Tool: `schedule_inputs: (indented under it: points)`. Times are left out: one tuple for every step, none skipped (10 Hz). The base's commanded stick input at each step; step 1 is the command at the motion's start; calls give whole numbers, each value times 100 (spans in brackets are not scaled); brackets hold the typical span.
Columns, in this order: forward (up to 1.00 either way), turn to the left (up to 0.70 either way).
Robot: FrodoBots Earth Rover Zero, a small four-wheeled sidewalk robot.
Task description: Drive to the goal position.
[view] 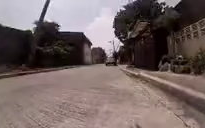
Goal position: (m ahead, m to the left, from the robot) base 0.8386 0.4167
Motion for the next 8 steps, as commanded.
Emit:
schedule_inputs:
  points:
    - [70,0]
    - [70,0]
    - [70,0]
    - [70,0]
    - [70,0]
    - [70,0]
    - [70,0]
    - [70,0]
